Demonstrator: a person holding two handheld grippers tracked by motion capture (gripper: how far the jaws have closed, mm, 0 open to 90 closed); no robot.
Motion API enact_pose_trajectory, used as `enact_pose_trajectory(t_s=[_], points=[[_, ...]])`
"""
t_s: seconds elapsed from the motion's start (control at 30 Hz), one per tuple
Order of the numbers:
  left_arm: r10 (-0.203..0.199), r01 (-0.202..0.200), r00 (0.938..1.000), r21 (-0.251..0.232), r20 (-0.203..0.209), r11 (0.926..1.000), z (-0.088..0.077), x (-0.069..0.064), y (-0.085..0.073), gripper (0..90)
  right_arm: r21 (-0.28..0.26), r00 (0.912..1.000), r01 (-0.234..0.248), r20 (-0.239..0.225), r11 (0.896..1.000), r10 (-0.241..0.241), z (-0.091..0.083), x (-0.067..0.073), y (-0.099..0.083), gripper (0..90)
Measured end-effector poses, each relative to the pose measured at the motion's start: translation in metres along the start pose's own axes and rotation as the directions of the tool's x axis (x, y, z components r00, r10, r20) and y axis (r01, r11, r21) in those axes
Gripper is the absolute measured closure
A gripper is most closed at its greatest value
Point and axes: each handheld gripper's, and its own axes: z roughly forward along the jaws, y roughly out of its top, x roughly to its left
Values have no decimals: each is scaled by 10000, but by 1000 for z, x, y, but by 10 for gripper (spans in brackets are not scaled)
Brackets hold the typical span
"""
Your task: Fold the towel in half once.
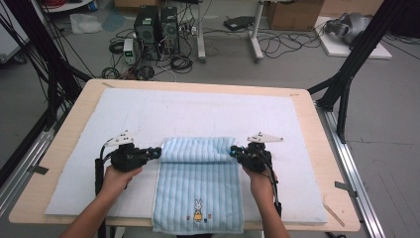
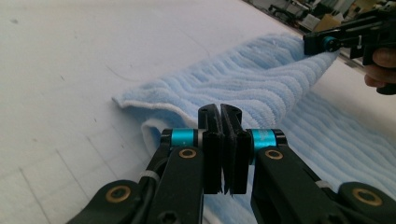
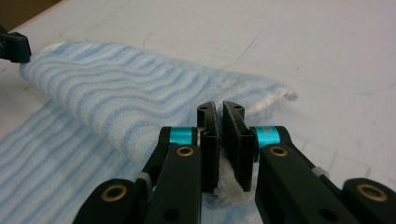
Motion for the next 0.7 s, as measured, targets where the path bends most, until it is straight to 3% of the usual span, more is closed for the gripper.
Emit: enact_pose_trajectory(t_s=[0.27,0.3,0.33,0.37,0.43,0.53,0.6,0.7], points=[[283,-311,9990,845,333,9959,-2,-14,-17,869,490,9997,-259,-41,9985,261,-6,3,-25,833],[265,-299,9990,951,360,9950,-2,-15,-19,866,668,9999,-167,54,9976,163,-6,4,-26,804],[197,-235,9992,1058,360,9941,-2,-14,-19,852,754,9997,-214,151,9969,204,-6,4,-27,720],[78,-103,9997,1053,239,9944,-1,-13,-18,783,726,9988,-425,276,9965,406,-7,2,-27,636],[-146,149,9999,772,-50,9969,-2,-8,-13,629,144,9949,-927,415,9956,920,-12,-5,-24,564],[-631,638,9974,187,-355,9978,-3,3,1,538,-375,9882,-1372,628,9898,1394,-16,-15,-14,475],[-809,804,9955,-108,-485,9967,0,10,10,523,-233,9873,-1403,726,9898,1416,-13,-21,-7,439],[-855,850,9939,-110,-696,9963,10,18,21,489,227,9878,-1387,753,9901,1366,-3,-25,2,424]])
